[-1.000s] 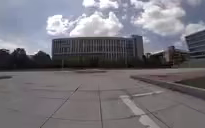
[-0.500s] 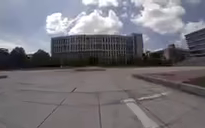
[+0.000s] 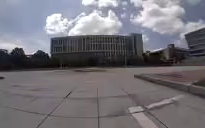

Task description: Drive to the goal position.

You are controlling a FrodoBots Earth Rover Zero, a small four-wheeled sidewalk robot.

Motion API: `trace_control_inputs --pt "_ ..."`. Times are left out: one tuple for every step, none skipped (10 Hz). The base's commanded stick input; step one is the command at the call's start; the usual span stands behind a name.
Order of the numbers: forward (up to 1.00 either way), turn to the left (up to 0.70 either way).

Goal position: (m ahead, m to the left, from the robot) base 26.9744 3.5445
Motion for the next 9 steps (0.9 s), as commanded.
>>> trace_control_inputs --pt "0.70 0.00" --pt "0.70 0.00" --pt "0.70 0.00" --pt "0.70 0.00" --pt "0.70 0.06" --pt "0.70 0.12" --pt "0.70 -0.32" --pt "0.70 -0.16" --pt "0.70 0.00"
